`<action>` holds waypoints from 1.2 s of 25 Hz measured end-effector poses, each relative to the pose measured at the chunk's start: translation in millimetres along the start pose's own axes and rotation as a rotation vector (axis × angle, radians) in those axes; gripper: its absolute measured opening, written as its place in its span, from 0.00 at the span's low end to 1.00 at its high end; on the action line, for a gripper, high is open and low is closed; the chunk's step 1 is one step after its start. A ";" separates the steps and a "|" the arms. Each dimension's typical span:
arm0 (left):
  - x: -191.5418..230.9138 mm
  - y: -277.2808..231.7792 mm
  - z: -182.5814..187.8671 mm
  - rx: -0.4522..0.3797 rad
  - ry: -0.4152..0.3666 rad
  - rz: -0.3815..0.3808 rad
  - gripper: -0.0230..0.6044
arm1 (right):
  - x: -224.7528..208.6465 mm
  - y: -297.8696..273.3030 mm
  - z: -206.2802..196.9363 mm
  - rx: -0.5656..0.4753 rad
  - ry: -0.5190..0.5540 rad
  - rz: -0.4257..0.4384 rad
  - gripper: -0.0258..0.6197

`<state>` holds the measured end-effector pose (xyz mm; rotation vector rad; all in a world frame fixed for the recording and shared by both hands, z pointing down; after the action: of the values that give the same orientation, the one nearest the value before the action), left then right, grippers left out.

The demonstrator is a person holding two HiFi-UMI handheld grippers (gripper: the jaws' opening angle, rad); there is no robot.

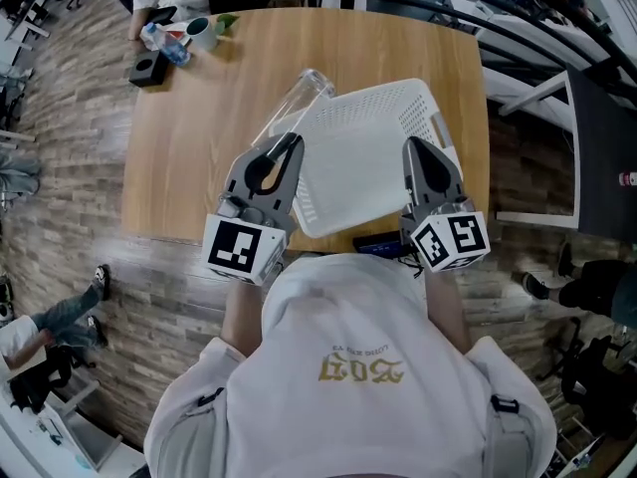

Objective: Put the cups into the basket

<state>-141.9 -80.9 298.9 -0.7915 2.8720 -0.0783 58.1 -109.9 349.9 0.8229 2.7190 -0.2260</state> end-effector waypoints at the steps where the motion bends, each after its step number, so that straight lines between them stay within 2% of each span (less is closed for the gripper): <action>1: 2.2 -2.2 -1.5 0.001 0.001 -0.007 0.08 | -0.8 -1.7 -0.2 -0.001 0.003 -0.008 0.06; 14: 15.3 -14.0 -8.2 -0.018 0.006 -0.142 0.08 | 14.8 -9.1 -6.9 -0.014 -0.006 -0.098 0.06; 30: 15.4 -26.7 -14.8 0.013 0.003 -0.080 0.07 | -4.4 -17.9 1.8 -0.001 0.032 -0.029 0.06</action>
<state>-144.0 -111.6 313.7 -0.9048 2.8394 -0.1084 51.9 -127.3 350.8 0.7931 2.7620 -0.2195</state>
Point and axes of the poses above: the fingertips, and each gripper's own axes: y backward along the fingers, x to its left, z out of its top, the point moved 3 cm from there along y, backward along the fingers, and after that the axes turned 6 degrees about -y, right-handed, at the moved point
